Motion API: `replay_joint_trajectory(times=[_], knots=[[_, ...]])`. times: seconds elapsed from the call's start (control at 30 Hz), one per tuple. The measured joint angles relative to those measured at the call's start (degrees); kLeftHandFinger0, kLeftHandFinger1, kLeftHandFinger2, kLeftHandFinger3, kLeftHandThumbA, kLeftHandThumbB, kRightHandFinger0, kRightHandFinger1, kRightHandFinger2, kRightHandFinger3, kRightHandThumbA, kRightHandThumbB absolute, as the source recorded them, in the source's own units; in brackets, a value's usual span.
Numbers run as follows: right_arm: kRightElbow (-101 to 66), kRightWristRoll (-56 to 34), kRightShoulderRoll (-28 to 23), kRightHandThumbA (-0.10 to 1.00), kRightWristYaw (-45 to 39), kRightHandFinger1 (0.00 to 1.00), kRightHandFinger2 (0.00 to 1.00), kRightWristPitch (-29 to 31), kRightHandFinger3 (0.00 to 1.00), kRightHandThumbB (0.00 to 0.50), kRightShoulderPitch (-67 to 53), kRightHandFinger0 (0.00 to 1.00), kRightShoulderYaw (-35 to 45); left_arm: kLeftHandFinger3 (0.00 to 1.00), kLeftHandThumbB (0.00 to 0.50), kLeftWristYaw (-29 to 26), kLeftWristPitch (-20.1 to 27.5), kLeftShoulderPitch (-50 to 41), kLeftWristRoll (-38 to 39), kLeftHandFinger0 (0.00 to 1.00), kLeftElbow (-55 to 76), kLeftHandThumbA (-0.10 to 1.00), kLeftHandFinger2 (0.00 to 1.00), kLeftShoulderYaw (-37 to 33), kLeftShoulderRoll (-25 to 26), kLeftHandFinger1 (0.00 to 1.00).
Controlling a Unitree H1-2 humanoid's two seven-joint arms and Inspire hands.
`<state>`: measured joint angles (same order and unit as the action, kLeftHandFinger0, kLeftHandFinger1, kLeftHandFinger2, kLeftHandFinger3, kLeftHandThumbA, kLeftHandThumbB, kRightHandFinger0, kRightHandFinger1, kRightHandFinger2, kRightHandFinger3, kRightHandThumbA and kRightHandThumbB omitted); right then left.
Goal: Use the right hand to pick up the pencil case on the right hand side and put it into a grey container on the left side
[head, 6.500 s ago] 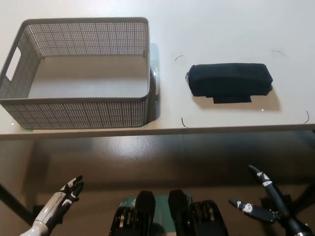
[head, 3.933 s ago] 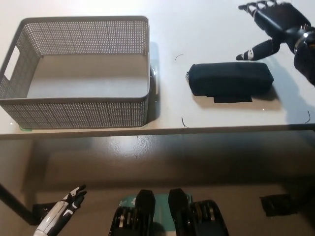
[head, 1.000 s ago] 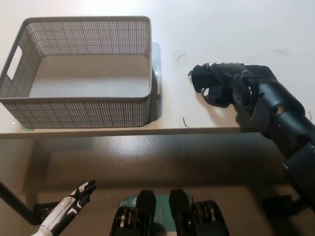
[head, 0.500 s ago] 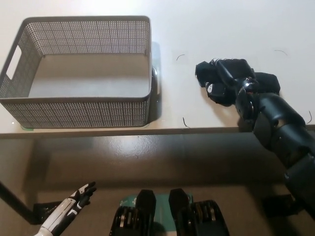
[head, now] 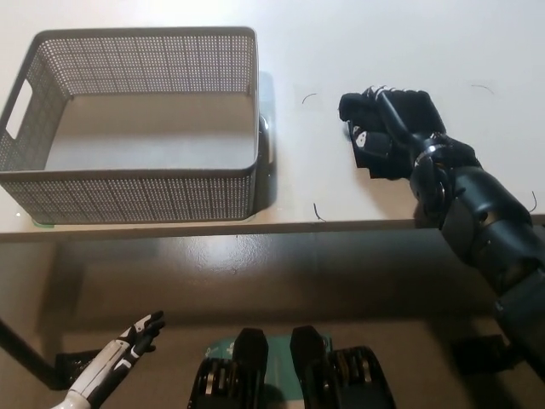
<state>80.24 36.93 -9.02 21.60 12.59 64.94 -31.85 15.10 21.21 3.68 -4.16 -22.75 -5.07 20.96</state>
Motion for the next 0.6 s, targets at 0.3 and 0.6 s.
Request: replay_joint_trajectory(times=[0.3,0.6], knots=[[-3.3,0.1,0.0,-0.10,1.4,0.00,0.26,3.0,0.20,0.189,1.3,0.00,0.3,1.00,0.351,0.0,0.0,0.0,0.0,0.93,-0.1,1.00,1.00,0.0,0.0,0.96],[-11.3,0.2,0.6,-0.10,1.5,0.23,0.67,3.5,0.66,0.182,4.2,0.00,0.4,1.00,0.358,0.1,0.0,-0.2,0.2,0.94,-0.4,1.00,1.00,0.1,0.0,0.97]])
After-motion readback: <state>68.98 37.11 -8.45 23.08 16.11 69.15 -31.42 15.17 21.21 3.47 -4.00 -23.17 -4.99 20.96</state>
